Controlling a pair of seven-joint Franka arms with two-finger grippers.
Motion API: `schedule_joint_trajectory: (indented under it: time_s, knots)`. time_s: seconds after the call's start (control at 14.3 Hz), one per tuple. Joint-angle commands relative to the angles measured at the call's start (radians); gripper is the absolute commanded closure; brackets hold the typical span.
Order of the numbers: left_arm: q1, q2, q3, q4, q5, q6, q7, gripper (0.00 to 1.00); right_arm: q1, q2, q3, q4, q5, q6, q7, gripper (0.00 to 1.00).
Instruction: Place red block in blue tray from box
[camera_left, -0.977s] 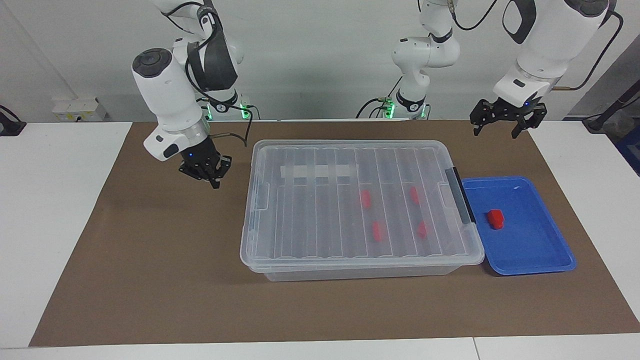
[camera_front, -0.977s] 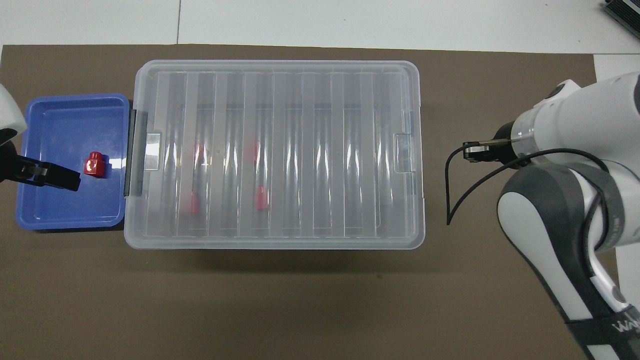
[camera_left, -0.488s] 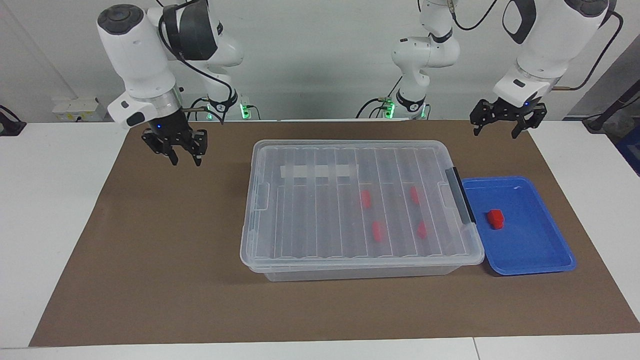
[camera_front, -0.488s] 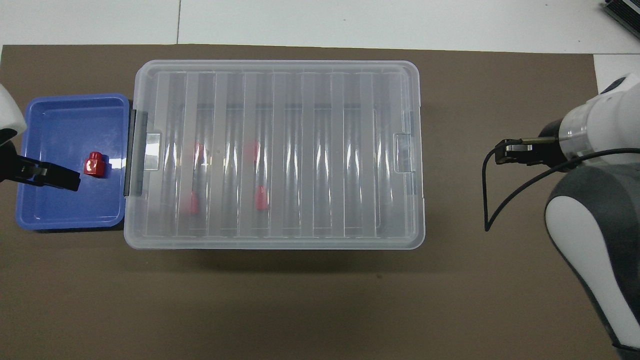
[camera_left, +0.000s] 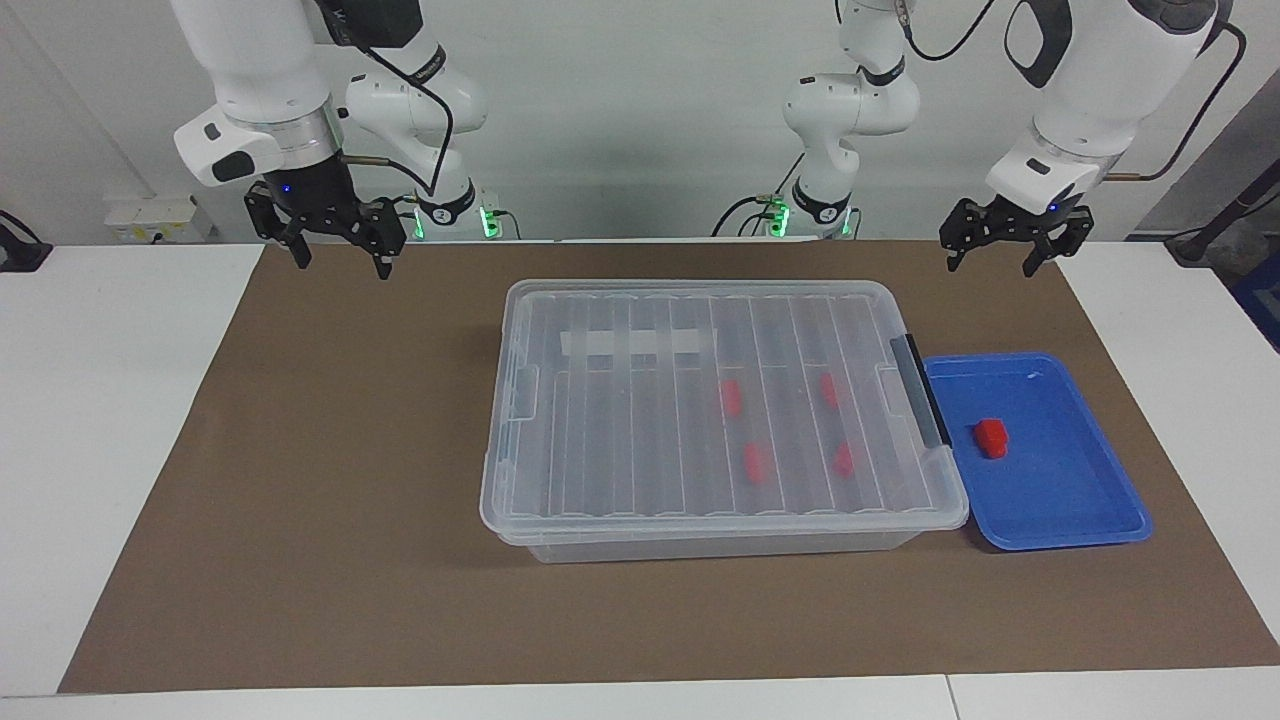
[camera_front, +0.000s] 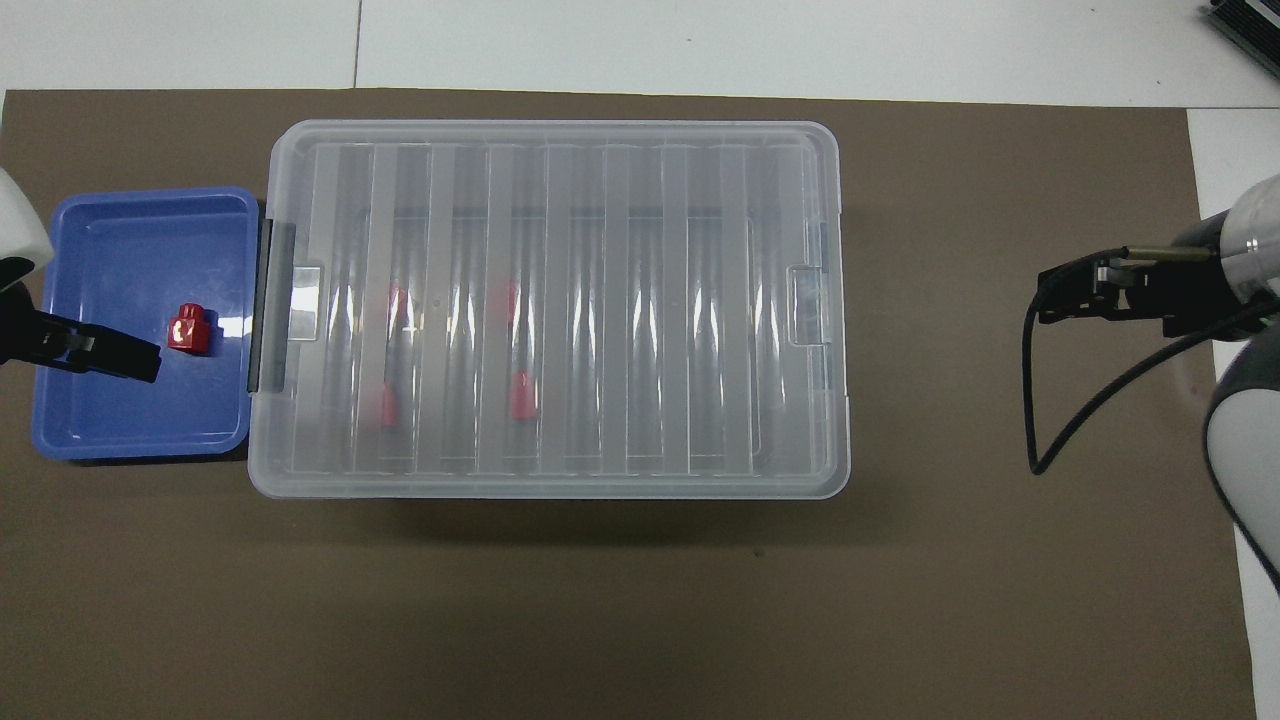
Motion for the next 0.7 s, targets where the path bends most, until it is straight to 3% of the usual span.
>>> schedule_joint_trajectory:
  time_s: [0.0, 0.21, 0.63]
  knots:
    - [0.002, -0.013, 0.001, -0.012, -0.004, -0.011, -0.003, 0.0, -0.029, 0.012, 0.002, 0.004, 0.044, -0.025, 0.02, 0.0]
    - [0.002, -0.013, 0.001, -0.012, -0.004, -0.011, -0.003, 0.0, -0.035, -0.046, -0.001, -0.096, 0.079, 0.004, 0.016, 0.0]
    - [0.002, -0.013, 0.001, -0.012, -0.004, -0.011, -0.003, 0.0, -0.055, -0.05, -0.001, -0.107, 0.1, 0.013, 0.013, 0.0]
